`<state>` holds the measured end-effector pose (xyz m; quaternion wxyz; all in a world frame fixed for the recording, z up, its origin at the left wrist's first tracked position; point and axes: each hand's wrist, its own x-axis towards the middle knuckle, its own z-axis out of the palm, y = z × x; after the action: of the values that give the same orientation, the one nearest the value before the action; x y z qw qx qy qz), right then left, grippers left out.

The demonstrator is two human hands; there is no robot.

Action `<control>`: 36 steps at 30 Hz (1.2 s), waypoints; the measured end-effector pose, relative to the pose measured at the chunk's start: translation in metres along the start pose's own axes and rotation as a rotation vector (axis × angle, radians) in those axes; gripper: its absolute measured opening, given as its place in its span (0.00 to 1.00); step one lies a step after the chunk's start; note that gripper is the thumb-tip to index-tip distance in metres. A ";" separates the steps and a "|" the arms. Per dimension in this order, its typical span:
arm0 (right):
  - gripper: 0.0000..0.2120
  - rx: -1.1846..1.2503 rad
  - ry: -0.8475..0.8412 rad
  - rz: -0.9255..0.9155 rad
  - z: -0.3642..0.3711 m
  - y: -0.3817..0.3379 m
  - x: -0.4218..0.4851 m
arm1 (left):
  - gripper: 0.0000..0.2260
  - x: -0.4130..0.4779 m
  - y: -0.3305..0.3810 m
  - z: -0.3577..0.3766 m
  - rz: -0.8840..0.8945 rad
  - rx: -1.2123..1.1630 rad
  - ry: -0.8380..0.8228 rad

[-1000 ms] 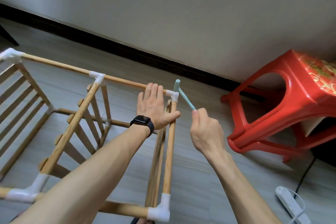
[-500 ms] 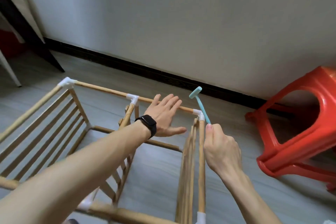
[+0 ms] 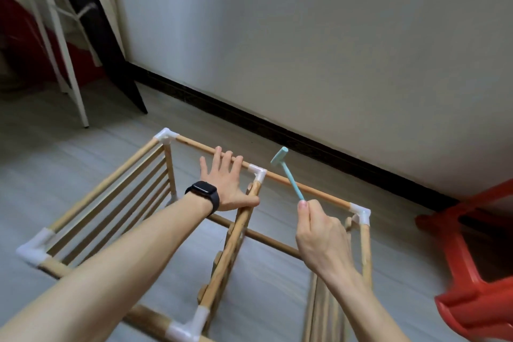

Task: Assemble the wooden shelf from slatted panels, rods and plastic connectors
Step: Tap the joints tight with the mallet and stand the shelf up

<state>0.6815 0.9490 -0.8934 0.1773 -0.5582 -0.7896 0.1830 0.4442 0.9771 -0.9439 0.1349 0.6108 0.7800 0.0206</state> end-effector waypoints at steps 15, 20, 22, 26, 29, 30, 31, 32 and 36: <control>0.16 -0.135 -0.110 0.019 0.023 -0.016 0.016 | 0.50 0.003 0.002 0.018 0.041 -0.216 0.152; 0.16 -0.105 -0.043 0.017 0.024 -0.022 0.017 | 0.50 0.002 0.001 0.017 0.046 -0.228 0.159; 0.15 -0.083 0.033 0.009 0.027 -0.019 0.016 | 0.50 0.001 0.002 0.018 0.050 -0.228 0.157; 0.16 -0.105 -0.004 0.040 0.025 -0.025 0.018 | 0.50 0.001 0.002 0.017 0.041 -0.238 0.158; 0.18 -0.180 -0.084 0.147 0.021 -0.022 0.018 | 0.50 0.001 0.003 0.019 0.044 -0.207 0.150; 0.18 -0.112 -0.033 0.124 0.015 -0.021 0.018 | 0.50 0.002 0.003 0.019 0.036 -0.202 0.157; 0.18 -0.055 0.016 0.100 0.011 -0.020 0.015 | 0.50 0.002 0.003 0.018 0.026 -0.202 0.166; 0.18 -0.014 0.057 0.097 0.007 -0.016 0.013 | 0.49 0.003 0.004 0.017 0.025 -0.206 0.165; 0.19 0.052 0.130 0.146 -0.012 0.001 0.004 | 0.46 0.007 0.024 0.017 0.058 -0.160 0.148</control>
<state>0.6870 0.9541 -0.8838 0.2286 -0.6202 -0.7286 0.1794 0.4697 0.9878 -0.9569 0.1246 0.6173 0.7655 0.1316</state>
